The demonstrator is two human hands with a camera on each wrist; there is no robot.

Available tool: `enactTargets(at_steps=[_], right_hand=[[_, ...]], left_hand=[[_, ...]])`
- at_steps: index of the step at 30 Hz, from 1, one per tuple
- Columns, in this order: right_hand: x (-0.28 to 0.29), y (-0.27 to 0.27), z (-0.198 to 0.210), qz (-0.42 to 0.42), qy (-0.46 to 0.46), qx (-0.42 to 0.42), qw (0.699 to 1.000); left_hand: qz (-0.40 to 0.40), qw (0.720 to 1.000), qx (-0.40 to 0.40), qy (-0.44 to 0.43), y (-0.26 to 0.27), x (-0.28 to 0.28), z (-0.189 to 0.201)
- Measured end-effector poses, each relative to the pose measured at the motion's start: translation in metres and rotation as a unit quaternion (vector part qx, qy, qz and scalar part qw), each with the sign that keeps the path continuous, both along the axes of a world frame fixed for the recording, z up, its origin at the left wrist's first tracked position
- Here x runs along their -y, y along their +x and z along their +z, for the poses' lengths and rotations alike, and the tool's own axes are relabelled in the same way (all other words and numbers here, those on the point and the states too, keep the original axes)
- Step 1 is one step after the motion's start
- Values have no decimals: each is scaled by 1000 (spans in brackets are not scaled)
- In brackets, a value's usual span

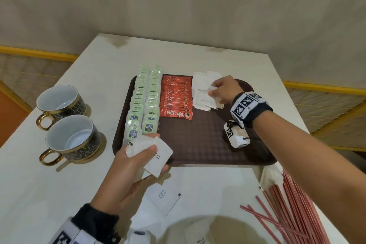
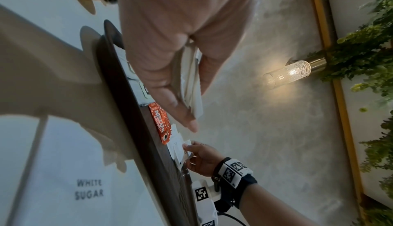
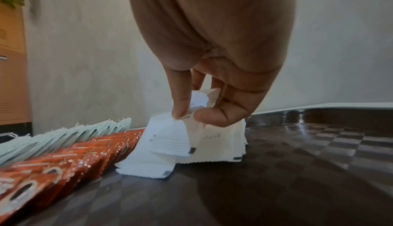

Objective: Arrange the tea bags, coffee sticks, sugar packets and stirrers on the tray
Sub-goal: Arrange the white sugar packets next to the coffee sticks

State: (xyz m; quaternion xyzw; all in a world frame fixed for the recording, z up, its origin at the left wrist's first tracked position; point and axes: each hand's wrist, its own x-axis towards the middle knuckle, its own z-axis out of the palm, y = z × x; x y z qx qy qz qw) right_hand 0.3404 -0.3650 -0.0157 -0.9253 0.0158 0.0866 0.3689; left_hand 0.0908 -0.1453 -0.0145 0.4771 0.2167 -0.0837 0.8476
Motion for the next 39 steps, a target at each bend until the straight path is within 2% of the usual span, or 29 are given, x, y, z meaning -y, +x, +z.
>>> enactTargets(at_steps=[5,11,14,16,22,29,39], right_hand=[[0,8,-4,-14,24,-30,999],[28,11,24,24,65,-53,996],[31,6,28,95,-4,-99,990],[27,4,24,110,-55,-95,988],[25,7,3,57,-92,-41,993],[24,8,1,65,-177,-8,982],[17,4,-3,47,-143,-44,988]], left_hand=[[-8,1000,6,9,2,0,0],[-12,1000,-3,11,-1,-1,0],[-9,1000,-9,4,-4,3,2],[-11,1000,-12,3,-5,5,3],[-5,1000,-20,16,-6,0,3],[-6,1000,-26,9,-5,3,1],[8,998,-32,-56,-4,0,1]])
